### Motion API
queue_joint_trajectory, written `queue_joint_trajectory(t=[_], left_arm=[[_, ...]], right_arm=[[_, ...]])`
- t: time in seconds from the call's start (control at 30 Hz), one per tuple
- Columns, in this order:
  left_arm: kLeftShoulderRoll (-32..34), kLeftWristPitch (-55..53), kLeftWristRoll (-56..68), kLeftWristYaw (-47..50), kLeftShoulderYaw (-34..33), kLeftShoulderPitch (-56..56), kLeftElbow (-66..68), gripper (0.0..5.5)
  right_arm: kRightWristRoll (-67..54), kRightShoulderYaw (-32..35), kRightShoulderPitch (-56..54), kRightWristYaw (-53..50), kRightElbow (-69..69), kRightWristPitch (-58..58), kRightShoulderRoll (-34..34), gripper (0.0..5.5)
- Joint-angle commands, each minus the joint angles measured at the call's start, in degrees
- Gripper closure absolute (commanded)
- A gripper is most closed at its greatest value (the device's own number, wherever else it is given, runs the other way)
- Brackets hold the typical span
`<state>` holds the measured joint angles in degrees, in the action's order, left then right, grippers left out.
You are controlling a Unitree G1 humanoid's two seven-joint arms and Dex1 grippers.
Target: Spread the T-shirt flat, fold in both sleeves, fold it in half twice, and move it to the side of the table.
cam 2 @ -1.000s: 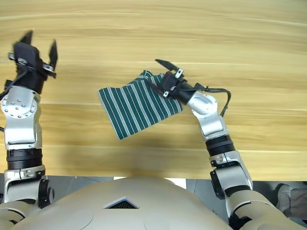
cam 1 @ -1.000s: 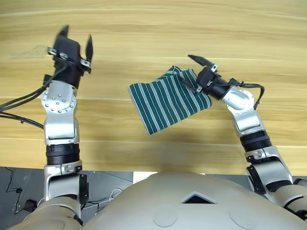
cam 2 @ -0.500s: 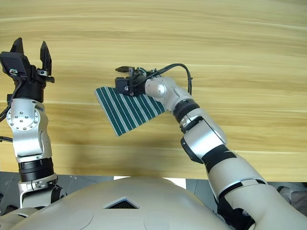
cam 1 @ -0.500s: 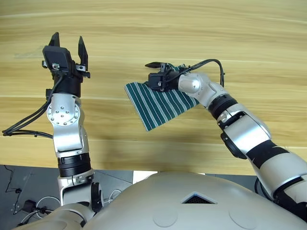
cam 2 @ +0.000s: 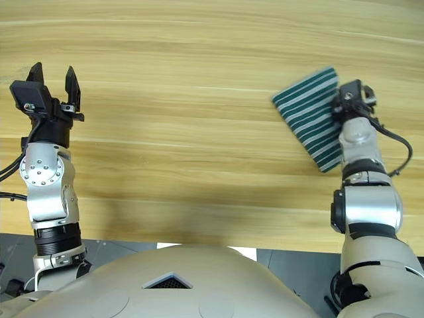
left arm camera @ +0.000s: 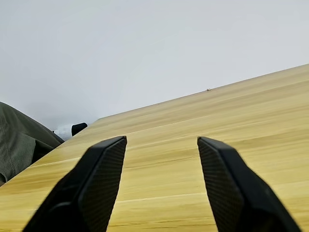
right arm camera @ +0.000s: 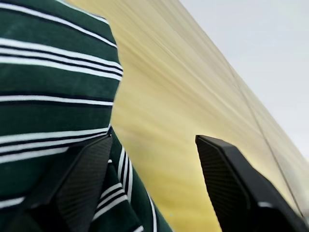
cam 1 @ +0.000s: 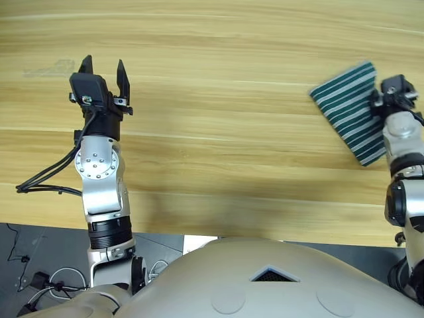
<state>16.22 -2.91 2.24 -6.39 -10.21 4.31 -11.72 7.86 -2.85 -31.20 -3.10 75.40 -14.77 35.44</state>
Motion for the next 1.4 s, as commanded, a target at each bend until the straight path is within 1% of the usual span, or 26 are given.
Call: queue_joint_trajectory(t=[0.03, 0.23, 0.43, 0.57, 0.67, 0.73, 0.77, 0.87, 0.93, 1.03, 1.1, 1.13, 1.23, 1.3, 1.4], left_arm=[[-0.9, -0.1, -0.3, -0.2, 0.7, 1.0, 0.1, 2.78], [-2.0, 0.9, -0.6, -0.1, 1.8, 1.3, 1.5, 2.78], [-3.1, 2.7, -1.5, 0.8, 2.6, 1.6, 3.1, 2.78], [-4.4, 3.3, -1.1, 1.2, 2.6, 1.8, 3.1, 2.78], [-5.4, 4.1, -0.7, 1.8, 2.3, 1.0, 3.0, 2.78], [-6.0, 5.0, -0.7, 2.8, 1.7, 0.2, 3.0, 2.78], [-6.5, 5.4, -0.7, 3.2, 1.7, -0.6, 3.0, 2.78], [-6.8, 7.5, -1.8, 4.0, 2.6, -3.7, 4.5, 2.78], [-7.2, 9.8, -3.7, 5.4, 3.5, -5.9, 6.8, 2.78], [-8.0, 13.4, -5.5, 5.6, 5.9, -5.7, 10.4, 2.78], [-8.4, 16.9, -6.2, 5.9, 6.6, -5.3, 12.7, 2.78], [-8.1, 19.6, -7.6, 6.6, 7.0, -5.6, 13.6, 2.78], [-7.4, 26.7, -11.6, 8.7, 7.5, -5.2, 13.5, 2.78], [-7.9, 28.1, -11.7, 8.8, 7.7, -4.7, 13.7, 2.78], [-8.3, 28.7, -12.1, 8.9, 8.2, -4.2, 13.9, 2.78]], right_arm=[[-0.5, 2.4, 7.6, -0.3, 2.6, 5.6, -0.2, 2.29], [-2.1, 6.9, 9.1, -4.3, 2.2, 5.6, -0.1, 2.29], [-3.3, 10.3, 9.0, -10.3, 1.5, 5.3, 0.6, 2.29], [-2.1, 10.4, 7.1, -12.2, -0.3, 2.0, 1.8, 2.29], [0.3, 8.8, 4.7, -15.4, -4.9, -3.4, 1.9, 2.29], [3.0, 7.4, 4.7, -19.7, -12.6, -7.9, 1.3, 2.29], [4.8, 7.2, 6.1, -22.0, -20.7, -9.1, 0.8, 2.29], [9.1, 6.1, 11.5, -23.3, -48.7, -6.6, -3.0, 2.29], [12.2, 3.5, 13.1, -22.7, -58.1, -4.2, -6.2, 2.29], [15.2, -1.5, 15.0, -22.9, -59.9, -5.3, -12.2, 2.29], [14.4, -3.9, 18.0, -23.3, -58.6, -11.4, -16.6, 2.29], [12.0, -4.7, 20.0, -22.0, -58.1, -14.6, -18.7, 2.29], [4.4, -5.0, 22.6, -16.5, -57.4, -20.5, -22.0, 2.29], [1.2, -4.4, 22.8, -13.6, -56.9, -21.4, -23.4, 2.29], [0.5, -3.8, 23.2, -11.5, -56.7, -22.1, -24.5, 2.29]])
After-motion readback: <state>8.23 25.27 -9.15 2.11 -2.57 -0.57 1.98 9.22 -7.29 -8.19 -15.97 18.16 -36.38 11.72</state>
